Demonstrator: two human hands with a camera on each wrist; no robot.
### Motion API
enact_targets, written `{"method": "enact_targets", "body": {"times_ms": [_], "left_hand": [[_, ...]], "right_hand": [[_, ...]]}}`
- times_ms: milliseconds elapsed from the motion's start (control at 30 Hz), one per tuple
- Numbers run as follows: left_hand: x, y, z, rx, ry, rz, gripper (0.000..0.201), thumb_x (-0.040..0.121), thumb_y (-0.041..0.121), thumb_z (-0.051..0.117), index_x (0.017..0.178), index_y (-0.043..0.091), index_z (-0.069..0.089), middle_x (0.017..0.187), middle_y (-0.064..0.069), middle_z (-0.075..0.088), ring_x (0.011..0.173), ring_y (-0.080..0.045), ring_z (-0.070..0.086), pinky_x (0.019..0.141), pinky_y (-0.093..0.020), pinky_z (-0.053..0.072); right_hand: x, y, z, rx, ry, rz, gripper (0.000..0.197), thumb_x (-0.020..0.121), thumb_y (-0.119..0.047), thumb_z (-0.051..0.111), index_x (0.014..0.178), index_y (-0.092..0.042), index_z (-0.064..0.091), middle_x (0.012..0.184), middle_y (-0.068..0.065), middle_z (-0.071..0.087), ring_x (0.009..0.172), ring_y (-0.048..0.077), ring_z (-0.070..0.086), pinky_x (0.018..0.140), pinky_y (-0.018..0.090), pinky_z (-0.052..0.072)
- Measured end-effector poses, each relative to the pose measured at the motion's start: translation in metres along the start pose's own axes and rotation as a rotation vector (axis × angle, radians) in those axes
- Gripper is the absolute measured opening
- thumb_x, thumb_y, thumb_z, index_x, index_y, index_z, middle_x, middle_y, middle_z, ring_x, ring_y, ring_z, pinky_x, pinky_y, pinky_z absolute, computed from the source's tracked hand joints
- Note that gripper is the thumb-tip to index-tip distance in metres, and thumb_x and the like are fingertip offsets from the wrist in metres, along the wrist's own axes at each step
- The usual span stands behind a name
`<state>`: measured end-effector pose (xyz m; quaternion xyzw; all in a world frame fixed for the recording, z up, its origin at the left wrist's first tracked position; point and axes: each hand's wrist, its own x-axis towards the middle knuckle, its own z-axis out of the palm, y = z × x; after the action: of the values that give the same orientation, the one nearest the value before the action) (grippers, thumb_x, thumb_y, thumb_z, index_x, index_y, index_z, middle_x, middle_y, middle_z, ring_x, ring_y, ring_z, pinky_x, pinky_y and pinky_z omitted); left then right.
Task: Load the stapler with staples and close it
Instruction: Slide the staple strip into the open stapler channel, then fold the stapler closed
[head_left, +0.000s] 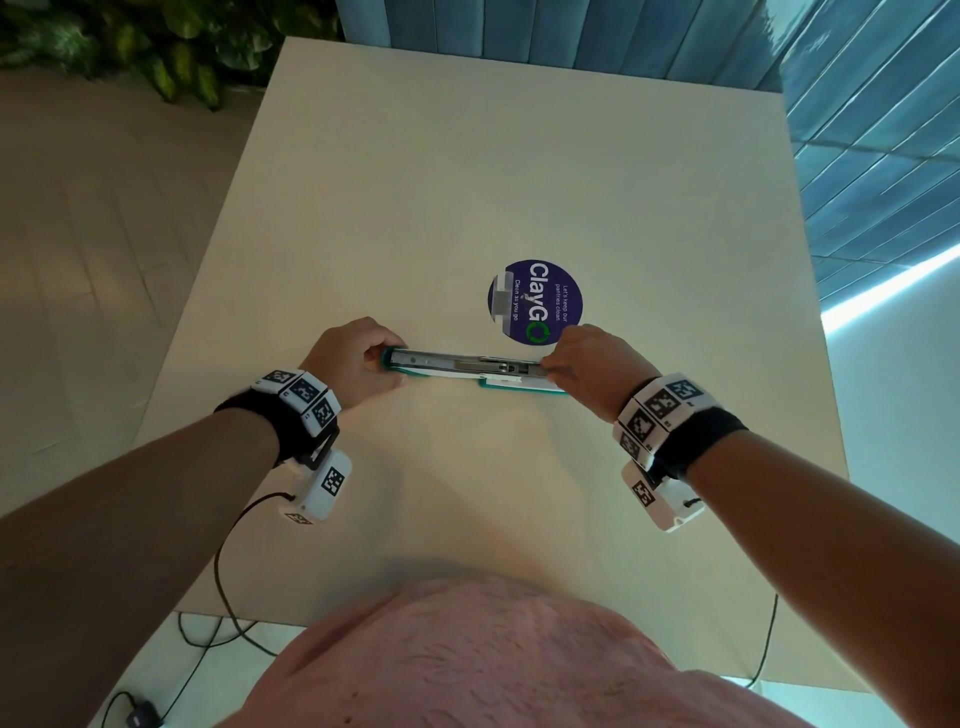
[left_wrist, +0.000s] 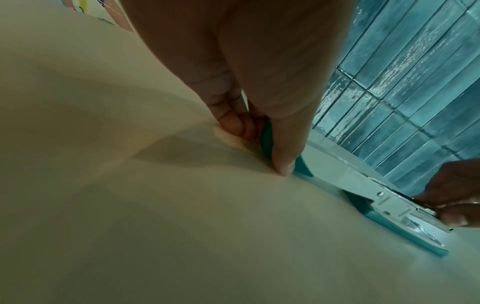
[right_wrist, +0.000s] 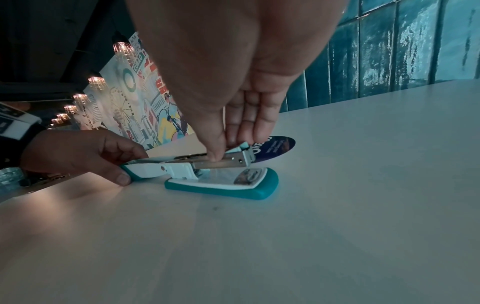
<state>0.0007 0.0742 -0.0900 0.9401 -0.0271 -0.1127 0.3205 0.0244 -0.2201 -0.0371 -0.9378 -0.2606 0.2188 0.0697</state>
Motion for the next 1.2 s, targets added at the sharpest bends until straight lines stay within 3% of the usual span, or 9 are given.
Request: {"method": "enact_targets", "body": {"times_ms": [133, 233, 333, 433, 633, 767, 833, 967, 1200], "left_hand": [[-0.001, 0.002, -0.001, -0.011, -0.001, 0.002, 0.032, 0.065, 0.017, 0.079, 0.094, 0.019, 0.067, 0.092, -0.004, 0.066, 0.081, -0.021, 0.059, 0.070, -0.019, 0.042], [-0.001, 0.001, -0.001, -0.006, -0.004, -0.001, 0.033, 0.064, 0.017, 0.079, 0.095, 0.019, 0.067, 0.092, -0.003, 0.066, 0.081, -0.020, 0.059, 0.068, -0.013, 0.039], [0.001, 0.000, -0.001, 0.005, -0.014, -0.009, 0.034, 0.065, 0.018, 0.079, 0.096, 0.019, 0.068, 0.093, -0.004, 0.066, 0.081, -0.021, 0.059, 0.068, -0.012, 0.039], [0.001, 0.000, -0.002, 0.010, -0.020, -0.002, 0.034, 0.065, 0.018, 0.079, 0.096, 0.020, 0.067, 0.093, -0.004, 0.066, 0.081, -0.021, 0.059, 0.068, -0.013, 0.040], [-0.001, 0.006, -0.008, -0.010, -0.035, 0.011, 0.032, 0.065, 0.015, 0.079, 0.093, 0.021, 0.067, 0.092, -0.004, 0.066, 0.082, -0.020, 0.059, 0.074, -0.025, 0.047], [-0.005, 0.013, -0.023, -0.075, -0.048, 0.024, 0.033, 0.065, 0.017, 0.081, 0.092, 0.028, 0.064, 0.092, 0.007, 0.067, 0.089, -0.006, 0.062, 0.075, -0.005, 0.046], [-0.008, 0.027, -0.031, -0.171, -0.052, 0.027, 0.035, 0.065, 0.018, 0.082, 0.095, 0.024, 0.065, 0.095, 0.009, 0.068, 0.093, 0.000, 0.063, 0.078, -0.002, 0.046], [-0.008, 0.068, -0.032, -0.287, -0.043, 0.148, 0.033, 0.068, 0.017, 0.080, 0.097, 0.018, 0.065, 0.096, 0.005, 0.069, 0.091, -0.008, 0.066, 0.084, -0.013, 0.051], [0.021, 0.120, 0.020, -0.123, -0.066, 0.433, 0.034, 0.072, 0.025, 0.074, 0.103, 0.016, 0.063, 0.094, -0.002, 0.064, 0.084, -0.011, 0.058, 0.079, -0.025, 0.050]], "right_hand": [[-0.002, 0.001, 0.005, 0.099, 0.044, 0.031, 0.028, 0.094, -0.019, 0.041, 0.106, -0.012, 0.065, 0.101, 0.012, 0.060, 0.096, 0.027, 0.053, 0.084, 0.040, 0.049], [-0.005, 0.008, 0.015, 0.236, 0.118, 0.063, 0.029, 0.090, -0.020, 0.052, 0.117, -0.016, 0.058, 0.113, 0.010, 0.060, 0.106, 0.026, 0.051, 0.093, 0.038, 0.044], [-0.010, 0.016, 0.026, 0.352, 0.149, 0.156, 0.059, 0.078, -0.021, 0.067, 0.131, -0.021, 0.042, 0.125, 0.005, 0.053, 0.114, 0.022, 0.047, 0.099, 0.037, 0.041], [-0.013, 0.021, 0.034, 0.403, 0.185, 0.201, 0.070, 0.073, -0.020, 0.073, 0.132, -0.020, 0.037, 0.123, 0.006, 0.051, 0.111, 0.021, 0.049, 0.098, 0.038, 0.046], [-0.012, 0.024, 0.042, 0.420, 0.202, 0.220, 0.039, 0.078, -0.017, 0.067, 0.115, -0.014, 0.055, 0.110, 0.008, 0.057, 0.100, 0.023, 0.052, 0.092, 0.041, 0.049], [-0.008, 0.025, 0.041, 0.431, 0.175, 0.219, 0.036, 0.076, -0.016, 0.068, 0.110, -0.012, 0.058, 0.109, 0.010, 0.056, 0.098, 0.023, 0.053, 0.091, 0.038, 0.048], [-0.008, 0.027, 0.041, 0.440, 0.168, 0.216, 0.037, 0.074, -0.013, 0.070, 0.109, -0.012, 0.058, 0.108, 0.009, 0.055, 0.098, 0.022, 0.053, 0.090, 0.036, 0.048], [-0.008, 0.030, 0.041, 0.479, 0.175, 0.210, 0.039, 0.071, -0.010, 0.071, 0.108, -0.010, 0.058, 0.108, 0.010, 0.054, 0.095, 0.019, 0.051, 0.090, 0.034, 0.048], [-0.006, 0.032, 0.037, 0.487, 0.128, 0.215, 0.039, 0.068, -0.011, 0.072, 0.104, -0.012, 0.058, 0.106, 0.008, 0.054, 0.097, 0.023, 0.054, 0.090, 0.039, 0.050]]}}
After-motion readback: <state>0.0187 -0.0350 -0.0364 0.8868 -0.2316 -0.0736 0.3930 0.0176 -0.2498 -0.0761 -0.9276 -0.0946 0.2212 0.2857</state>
